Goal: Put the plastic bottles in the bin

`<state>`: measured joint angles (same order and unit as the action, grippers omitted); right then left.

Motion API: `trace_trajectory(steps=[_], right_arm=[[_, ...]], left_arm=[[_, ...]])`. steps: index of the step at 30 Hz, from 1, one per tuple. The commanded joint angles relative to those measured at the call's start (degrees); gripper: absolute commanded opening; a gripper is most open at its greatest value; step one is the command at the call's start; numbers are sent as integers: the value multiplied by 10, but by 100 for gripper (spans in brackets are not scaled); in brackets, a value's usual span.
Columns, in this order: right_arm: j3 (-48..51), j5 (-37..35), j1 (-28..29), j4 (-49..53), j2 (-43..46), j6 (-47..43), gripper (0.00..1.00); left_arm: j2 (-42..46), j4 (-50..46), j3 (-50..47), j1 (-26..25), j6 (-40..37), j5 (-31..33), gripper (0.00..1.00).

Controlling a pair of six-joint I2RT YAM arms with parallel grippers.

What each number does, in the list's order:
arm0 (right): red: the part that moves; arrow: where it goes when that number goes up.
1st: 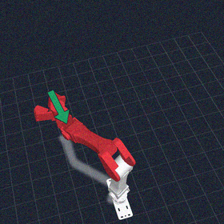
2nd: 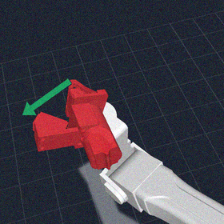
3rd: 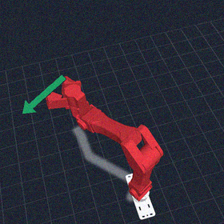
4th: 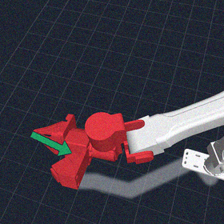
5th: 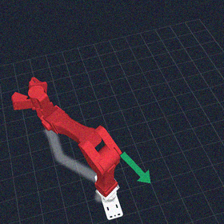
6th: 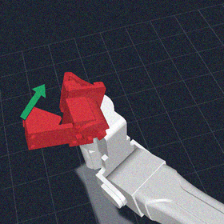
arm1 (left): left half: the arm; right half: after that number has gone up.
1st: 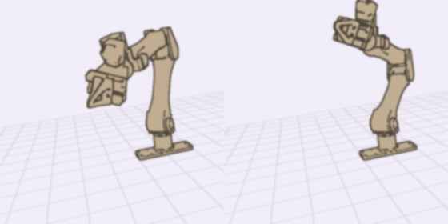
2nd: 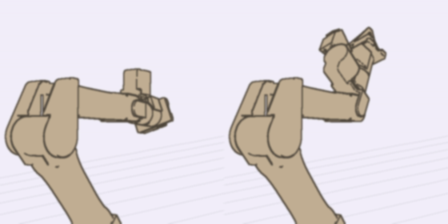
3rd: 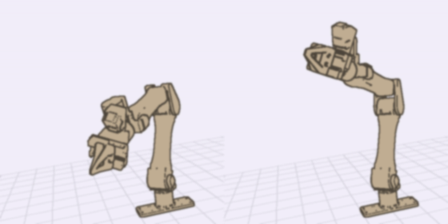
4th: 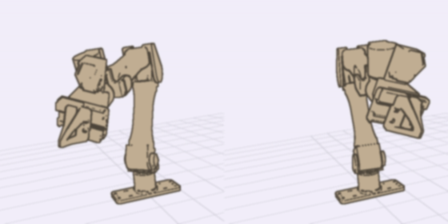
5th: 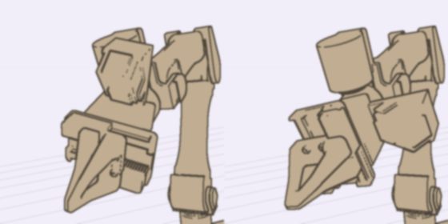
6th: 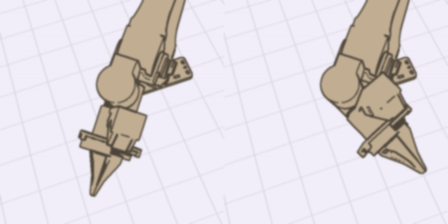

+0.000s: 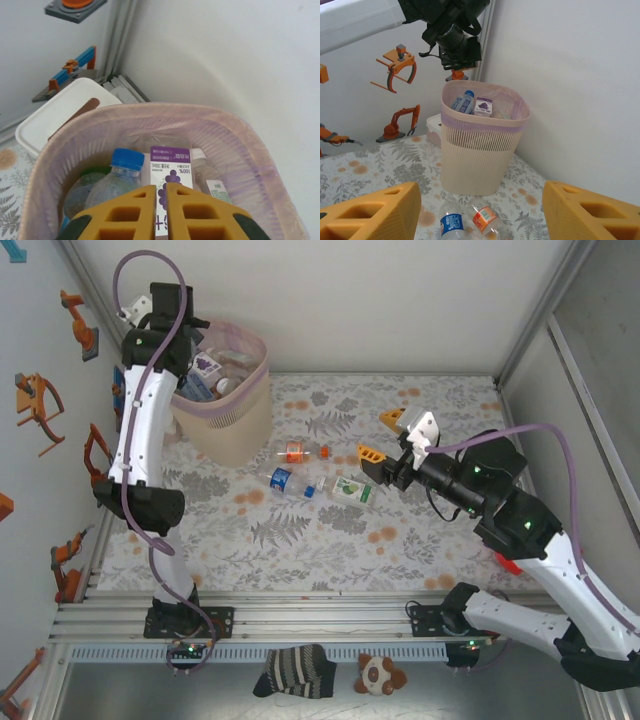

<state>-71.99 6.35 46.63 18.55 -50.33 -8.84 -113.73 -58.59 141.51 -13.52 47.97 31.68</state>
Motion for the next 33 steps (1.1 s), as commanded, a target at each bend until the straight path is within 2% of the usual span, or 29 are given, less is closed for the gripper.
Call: trace_trajectory(steps=[1,3,11,18,27,33], right_arm=[[6,-8,0,-25,8,2,65],[5,-8,0,-24,9,1,64],[6,-10,0,-22,9,2,64],[-1,-10,0,-20,8,3,64],[-6,-5,0,-20,4,5,64],[-8,-5,0,-20,2,5,64]], left_arm=[[-19,6,-3,4,-38,-24,4],[-32,-1,-3,8,-39,-24,0],[-84,-33,-11,35,-31,-53,0],[-89,-35,-51,51,-2,-76,1],[-41,-21,-73,51,6,-98,1],[28,28,-109,49,-32,-111,3]])
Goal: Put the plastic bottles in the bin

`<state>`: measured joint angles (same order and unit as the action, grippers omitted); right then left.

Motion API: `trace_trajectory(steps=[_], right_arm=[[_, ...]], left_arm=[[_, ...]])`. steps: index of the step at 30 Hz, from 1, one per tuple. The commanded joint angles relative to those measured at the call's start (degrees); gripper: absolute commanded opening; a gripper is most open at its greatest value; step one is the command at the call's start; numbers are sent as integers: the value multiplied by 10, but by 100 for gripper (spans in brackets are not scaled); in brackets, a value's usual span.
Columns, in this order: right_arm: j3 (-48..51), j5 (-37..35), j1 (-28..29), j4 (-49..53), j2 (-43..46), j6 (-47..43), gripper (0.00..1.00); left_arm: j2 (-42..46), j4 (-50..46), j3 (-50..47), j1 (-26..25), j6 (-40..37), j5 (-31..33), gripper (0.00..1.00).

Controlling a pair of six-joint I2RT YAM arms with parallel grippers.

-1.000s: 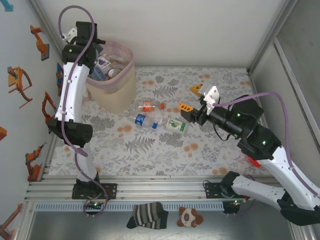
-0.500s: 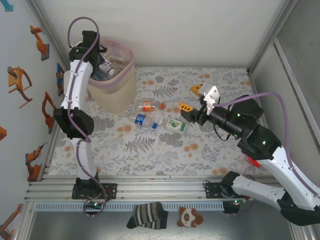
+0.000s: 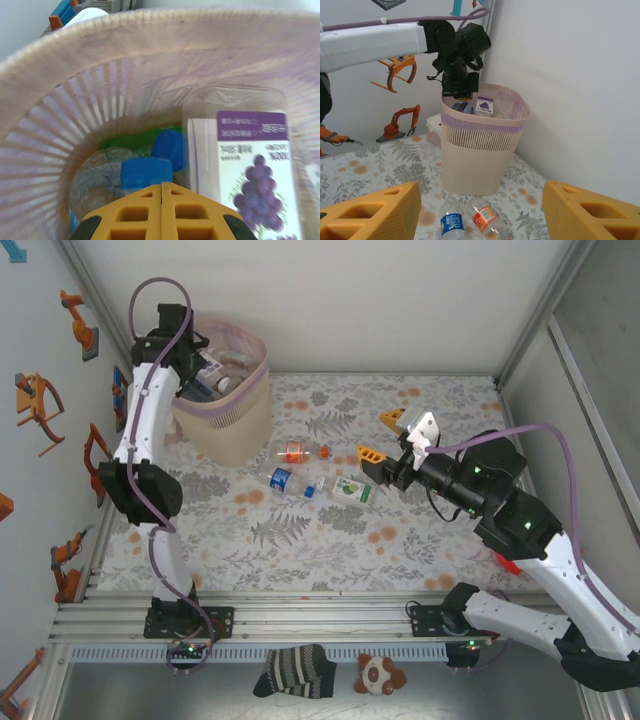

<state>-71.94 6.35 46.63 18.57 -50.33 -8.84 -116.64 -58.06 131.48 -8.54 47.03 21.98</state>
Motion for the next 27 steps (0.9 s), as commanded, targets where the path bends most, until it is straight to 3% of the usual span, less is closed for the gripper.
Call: trace_trajectory(steps=[1,11,17,19,25,27], right_arm=[[-8,-5,0,-20,2,5,64],[-11,-4,0,-21,-5,4,64],[-15,-2,0,-20,-10,2,65],[-16,-1,0,-20,-11,3,64],[-16,-3,1,-18,-10,4,64],[-16,-3,0,-16,-8,4,64]], left_arm=[[69,37,-22,-2,-36,-20,3],[225,285,-256,-27,-230,-152,15],[259,313,-298,-57,-327,-221,22],[268,324,-316,-65,-369,-267,26],[314,414,-405,-74,-477,-525,43],[318,422,-417,-82,-510,-571,48]])
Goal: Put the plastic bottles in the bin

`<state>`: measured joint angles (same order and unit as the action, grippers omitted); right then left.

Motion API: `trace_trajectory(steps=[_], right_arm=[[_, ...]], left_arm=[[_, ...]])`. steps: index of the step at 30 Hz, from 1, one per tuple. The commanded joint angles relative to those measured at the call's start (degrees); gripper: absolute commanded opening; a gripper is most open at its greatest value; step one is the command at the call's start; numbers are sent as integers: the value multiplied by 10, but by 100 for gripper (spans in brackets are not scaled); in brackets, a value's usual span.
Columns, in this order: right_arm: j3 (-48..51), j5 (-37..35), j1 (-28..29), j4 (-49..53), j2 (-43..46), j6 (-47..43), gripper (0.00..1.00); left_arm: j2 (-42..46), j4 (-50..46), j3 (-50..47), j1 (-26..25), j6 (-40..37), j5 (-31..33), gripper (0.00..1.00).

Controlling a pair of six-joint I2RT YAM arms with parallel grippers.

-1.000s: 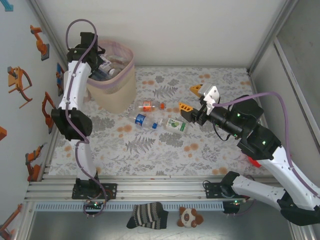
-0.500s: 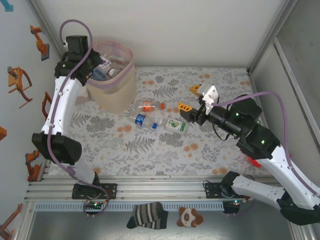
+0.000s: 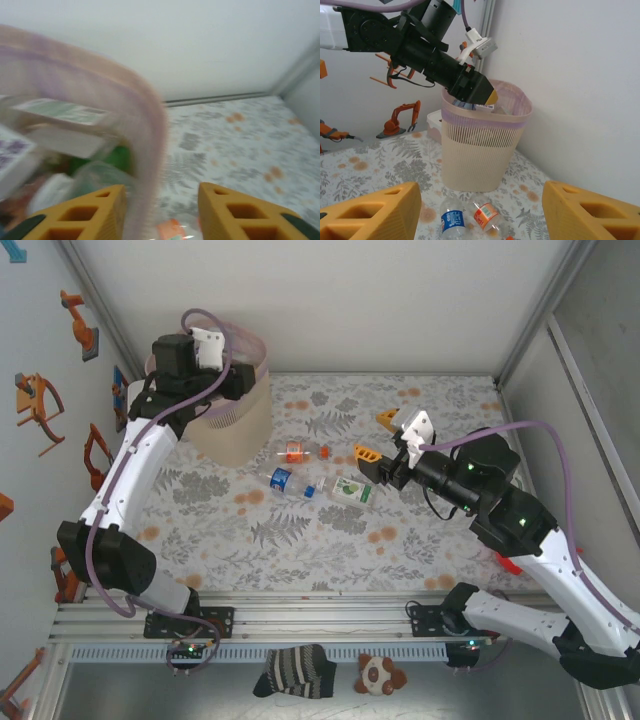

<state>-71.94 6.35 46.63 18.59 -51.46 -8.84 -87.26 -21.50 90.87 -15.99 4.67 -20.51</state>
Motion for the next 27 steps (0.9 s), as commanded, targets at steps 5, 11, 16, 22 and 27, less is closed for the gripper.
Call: trace_trajectory(steps=[5,11,16,22,27], right_arm=[[-19,-4,0,-13,6,3,64],[-17,-8,1,-8,12,3,64],[-18,-11,1,-4,14,3,64],[-18,-13,1,-2,15,1,64],[-21,-14,0,2,14,1,64]], left_arm=[[15,27,-17,-28,-171,-207,56],[-19,-36,-5,-50,-266,-227,60],[-50,-84,-1,-80,-379,-233,66],[-87,-122,-10,-130,-546,-226,76],[-136,-144,5,-162,-628,-204,82]])
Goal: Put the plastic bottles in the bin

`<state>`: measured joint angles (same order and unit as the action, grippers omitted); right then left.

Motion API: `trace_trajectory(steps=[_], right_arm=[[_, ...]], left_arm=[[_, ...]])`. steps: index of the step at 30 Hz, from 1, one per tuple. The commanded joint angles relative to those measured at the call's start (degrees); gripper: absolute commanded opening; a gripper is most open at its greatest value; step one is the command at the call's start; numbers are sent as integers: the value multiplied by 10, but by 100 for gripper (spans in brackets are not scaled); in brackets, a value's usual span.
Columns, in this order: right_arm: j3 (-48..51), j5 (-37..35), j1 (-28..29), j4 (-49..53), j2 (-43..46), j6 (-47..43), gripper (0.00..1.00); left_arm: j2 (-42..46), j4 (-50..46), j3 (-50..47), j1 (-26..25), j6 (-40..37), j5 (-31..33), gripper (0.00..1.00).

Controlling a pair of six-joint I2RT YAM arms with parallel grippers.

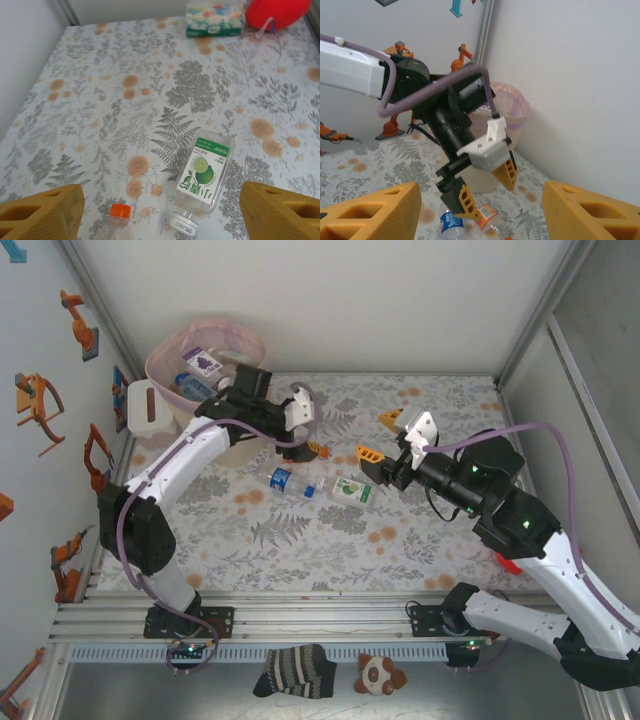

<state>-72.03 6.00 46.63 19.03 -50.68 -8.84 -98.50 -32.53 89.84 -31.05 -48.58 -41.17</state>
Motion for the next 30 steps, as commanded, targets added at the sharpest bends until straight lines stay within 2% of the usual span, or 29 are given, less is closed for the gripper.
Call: trace_trajectory(steps=[1,6,9,20,30], right_arm=[[-21,-12,0,-1,6,0,64],[-27,-15,0,5,10,0,64],[-29,-19,0,12,12,-1,64],[-31,-24,0,22,17,-3,64],[-30,-25,0,30,27,-2,64]], left_arm=[[-35,-33,18,-20,-108,9,84],[-98,-51,38,-59,-169,57,89],[-136,-57,53,-78,-186,61,89],[-241,-60,112,-135,-175,73,90],[-322,-85,158,-143,-159,129,89]])
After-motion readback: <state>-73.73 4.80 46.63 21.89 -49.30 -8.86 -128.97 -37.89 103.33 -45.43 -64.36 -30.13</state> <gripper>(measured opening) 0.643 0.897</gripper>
